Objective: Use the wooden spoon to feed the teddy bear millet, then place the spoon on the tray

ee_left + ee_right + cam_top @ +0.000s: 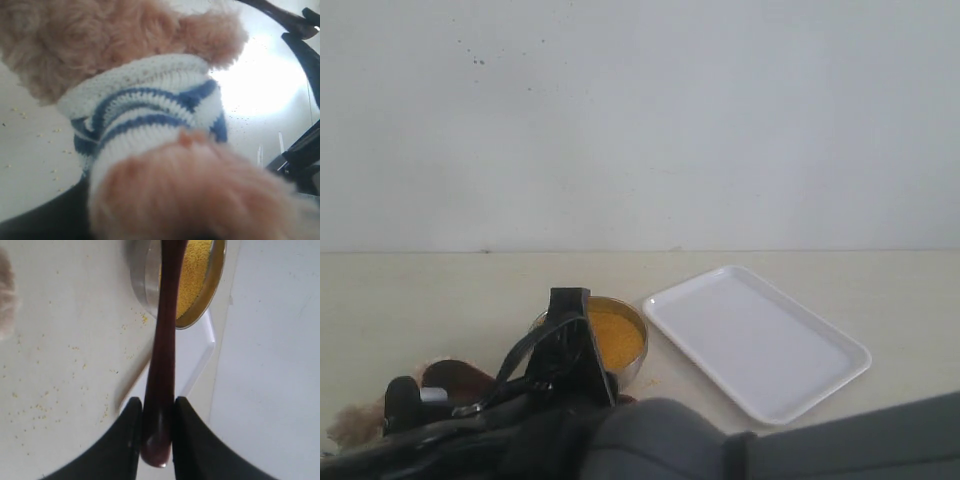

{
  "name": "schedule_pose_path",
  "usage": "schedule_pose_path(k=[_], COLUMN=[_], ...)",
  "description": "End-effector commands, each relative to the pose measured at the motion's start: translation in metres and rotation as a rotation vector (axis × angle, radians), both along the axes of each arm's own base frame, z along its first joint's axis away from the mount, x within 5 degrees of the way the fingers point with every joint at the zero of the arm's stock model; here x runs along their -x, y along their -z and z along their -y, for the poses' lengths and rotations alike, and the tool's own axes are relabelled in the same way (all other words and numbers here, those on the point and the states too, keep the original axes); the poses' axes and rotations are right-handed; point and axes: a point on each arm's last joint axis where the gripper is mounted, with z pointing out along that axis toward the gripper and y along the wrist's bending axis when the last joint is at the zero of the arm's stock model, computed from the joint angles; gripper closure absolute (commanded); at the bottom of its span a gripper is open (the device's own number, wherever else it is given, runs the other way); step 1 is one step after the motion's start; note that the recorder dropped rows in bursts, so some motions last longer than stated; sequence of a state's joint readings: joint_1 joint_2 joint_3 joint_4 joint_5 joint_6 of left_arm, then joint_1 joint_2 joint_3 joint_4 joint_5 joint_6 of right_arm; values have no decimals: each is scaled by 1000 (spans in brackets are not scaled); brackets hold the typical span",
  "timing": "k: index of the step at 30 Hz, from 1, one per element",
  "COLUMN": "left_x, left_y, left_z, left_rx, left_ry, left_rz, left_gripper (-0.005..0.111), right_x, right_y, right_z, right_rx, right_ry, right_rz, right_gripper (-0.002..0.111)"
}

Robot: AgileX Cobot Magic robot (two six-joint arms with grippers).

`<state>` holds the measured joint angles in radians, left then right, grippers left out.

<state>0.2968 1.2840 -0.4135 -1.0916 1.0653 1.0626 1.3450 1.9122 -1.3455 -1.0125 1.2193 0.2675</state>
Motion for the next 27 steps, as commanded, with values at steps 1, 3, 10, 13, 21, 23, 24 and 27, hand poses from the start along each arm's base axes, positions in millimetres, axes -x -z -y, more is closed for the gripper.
schedule_pose_path(k=[1,3,10,13,21,23,24,27], left_x=[1,1,1,1,1,1,1,1], left_y=[-1,-1,-1,-1,-1,-1,-1,-1], left_z=[2,2,2,2,2,2,2,2], left_rx=[29,29,29,29,29,29,29,29], left_ry=[4,4,4,4,4,4,4,4], left_rz=[-1,-1,-1,-1,-1,-1,-1,-1], left_gripper=[103,103,103,103,103,103,103,103], right_x=[4,5,8,10,-6,-16,-20,-35], right_y=[-19,-21,-21,-20,-38,-44,-46,-45], right_z=[6,8,9,8,29,45,53,80], right_rx=[-84,-109,-122,-122,-258,-295,-311,-381], right_ry=[30,47,62,58,212,279,312,390], right_rz=[-10,-23,-51,-55,-123,-131,-131,-147], right_gripper=[108,108,108,108,108,108,108,108])
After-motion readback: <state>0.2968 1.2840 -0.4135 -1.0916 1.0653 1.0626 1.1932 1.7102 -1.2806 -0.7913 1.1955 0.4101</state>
